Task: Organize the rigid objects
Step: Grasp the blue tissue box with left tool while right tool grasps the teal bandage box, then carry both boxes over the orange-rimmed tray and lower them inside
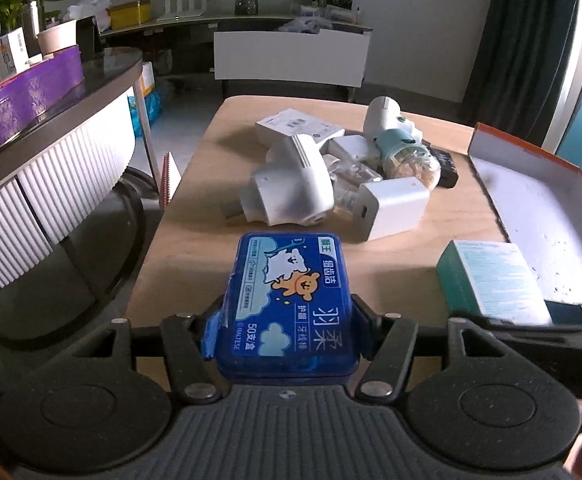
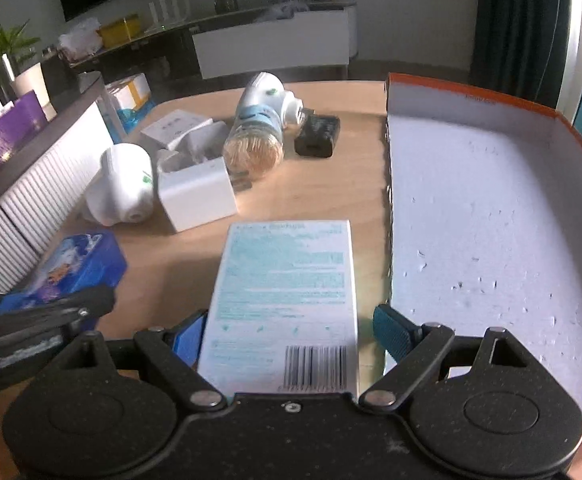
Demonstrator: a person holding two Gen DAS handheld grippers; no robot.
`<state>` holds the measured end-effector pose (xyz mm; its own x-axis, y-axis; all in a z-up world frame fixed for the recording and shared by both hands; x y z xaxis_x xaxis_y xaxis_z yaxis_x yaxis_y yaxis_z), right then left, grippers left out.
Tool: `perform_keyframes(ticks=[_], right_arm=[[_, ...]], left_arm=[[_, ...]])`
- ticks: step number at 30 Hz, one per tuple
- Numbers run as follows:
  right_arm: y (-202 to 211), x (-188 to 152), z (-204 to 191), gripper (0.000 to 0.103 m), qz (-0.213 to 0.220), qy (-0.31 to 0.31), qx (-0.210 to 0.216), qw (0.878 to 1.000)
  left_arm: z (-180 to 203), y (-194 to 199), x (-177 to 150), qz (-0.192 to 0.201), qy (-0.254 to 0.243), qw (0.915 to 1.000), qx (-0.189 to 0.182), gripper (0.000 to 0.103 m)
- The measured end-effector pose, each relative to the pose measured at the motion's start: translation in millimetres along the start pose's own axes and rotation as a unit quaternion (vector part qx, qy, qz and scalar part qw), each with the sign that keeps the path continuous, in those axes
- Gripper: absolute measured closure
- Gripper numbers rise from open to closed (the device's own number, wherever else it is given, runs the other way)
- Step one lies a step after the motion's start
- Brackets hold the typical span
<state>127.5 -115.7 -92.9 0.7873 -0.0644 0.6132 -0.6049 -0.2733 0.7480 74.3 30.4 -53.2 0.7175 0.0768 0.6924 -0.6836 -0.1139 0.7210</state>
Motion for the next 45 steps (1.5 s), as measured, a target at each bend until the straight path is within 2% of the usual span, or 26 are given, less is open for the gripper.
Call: perform_keyframes(ticks=[2,5,13,24,45], right_arm=[[2.8,1.7,0.3,0.019,0.007,0.005,-0.006,1.000],[9.6,6.0,3.6,0.019,0.015,-0.008,0.006,1.000],[35.5,25.3,13.6,0.019,0.029,-0.020,0.006,0.999],[62.8,45.2,38.4,0.019,0.043,-0.037,-0.016,0.998],[74.4,53.7,102.9,0.019,0.051,-0.085,-0.053,0.994]], left_arm=[[1.0,1.2,-0.3,0.001,-0.001,1.0000,-0.003,0.041],[3.9,3.4,1.5,0.002,0.000,0.9999,-0.010,0.041],[18.7,13.3,11.6,0.011,-0.005,0.9995,-0.028,0.041],[44.6,17.0,26.4,0.013,-0.017,0.9984,-0.052,0.041],[106.1,18.1,45.8,0.020,-0.059,0.9935,-0.096,0.041]])
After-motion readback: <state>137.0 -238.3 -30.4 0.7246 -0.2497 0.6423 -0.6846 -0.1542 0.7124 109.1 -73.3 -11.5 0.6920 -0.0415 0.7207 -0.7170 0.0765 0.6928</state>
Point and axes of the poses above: each gripper's, at about its wrist camera, not at the fingertips, and y roughly against the way its jaws point, z to its right, x to its top, the point moved 4 cm from there along -y, roughly the way its jaws point, and after that the axes turned 6 degrees about x, right-handed, at the moved point
